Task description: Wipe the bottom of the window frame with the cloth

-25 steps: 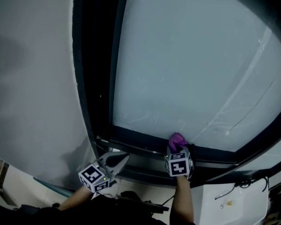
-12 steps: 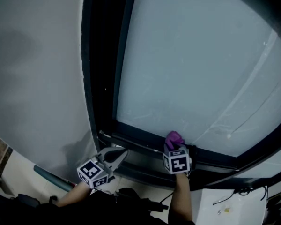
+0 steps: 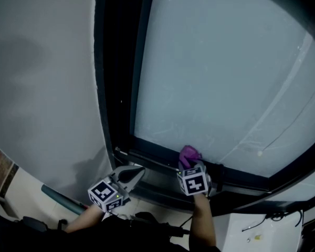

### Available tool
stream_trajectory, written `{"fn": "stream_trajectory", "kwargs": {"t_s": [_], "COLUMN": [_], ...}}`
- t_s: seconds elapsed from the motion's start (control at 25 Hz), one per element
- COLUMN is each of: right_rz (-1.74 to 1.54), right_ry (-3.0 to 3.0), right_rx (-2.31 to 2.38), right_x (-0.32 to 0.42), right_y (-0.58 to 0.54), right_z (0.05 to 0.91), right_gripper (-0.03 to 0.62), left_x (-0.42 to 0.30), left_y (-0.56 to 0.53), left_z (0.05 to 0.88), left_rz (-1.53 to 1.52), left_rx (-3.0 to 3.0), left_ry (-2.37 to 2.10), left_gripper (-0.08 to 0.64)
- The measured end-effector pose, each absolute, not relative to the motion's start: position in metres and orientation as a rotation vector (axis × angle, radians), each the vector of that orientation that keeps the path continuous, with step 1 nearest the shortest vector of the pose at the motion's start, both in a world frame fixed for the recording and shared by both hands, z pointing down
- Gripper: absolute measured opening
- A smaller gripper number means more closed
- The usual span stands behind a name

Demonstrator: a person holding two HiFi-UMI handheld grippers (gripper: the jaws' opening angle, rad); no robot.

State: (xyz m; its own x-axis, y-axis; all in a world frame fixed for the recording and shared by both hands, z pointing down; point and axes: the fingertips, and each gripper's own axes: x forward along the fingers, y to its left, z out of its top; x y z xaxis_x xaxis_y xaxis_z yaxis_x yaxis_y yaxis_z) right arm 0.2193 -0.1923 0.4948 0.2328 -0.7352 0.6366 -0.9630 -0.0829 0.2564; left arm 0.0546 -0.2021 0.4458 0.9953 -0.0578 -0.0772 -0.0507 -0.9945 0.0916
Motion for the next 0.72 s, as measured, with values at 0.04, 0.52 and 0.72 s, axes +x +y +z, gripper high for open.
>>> {"fn": "stream_trajectory", "kwargs": {"t_s": [0.04,0.52,0.72], "right_rz": [0.458,0.444,0.428], "right_ry": [-1.562,-1.599,-1.603], "right_rx": [1.868,1.773,1.734], "right_x": [0.218,0.203,0.196], "right_y": [-0.193,-0.21,-0.218], "right_z": [0.494,0.499,0.5], "right_gripper": [0.081,0.081,0.081], "left_x": [0.053,0.035,0.025], "left_y": [-0.203,-0.216,-0.22], "left_z": [0.445,0.449,0.446], "left_rz": [-0.128,-0.133,-0.178], "left_rx": [3.048,3.019,3.016], "left_ry": [-0.093,-0.218,-0.268], "left_gripper": [0.003,0.003,0.003]}}
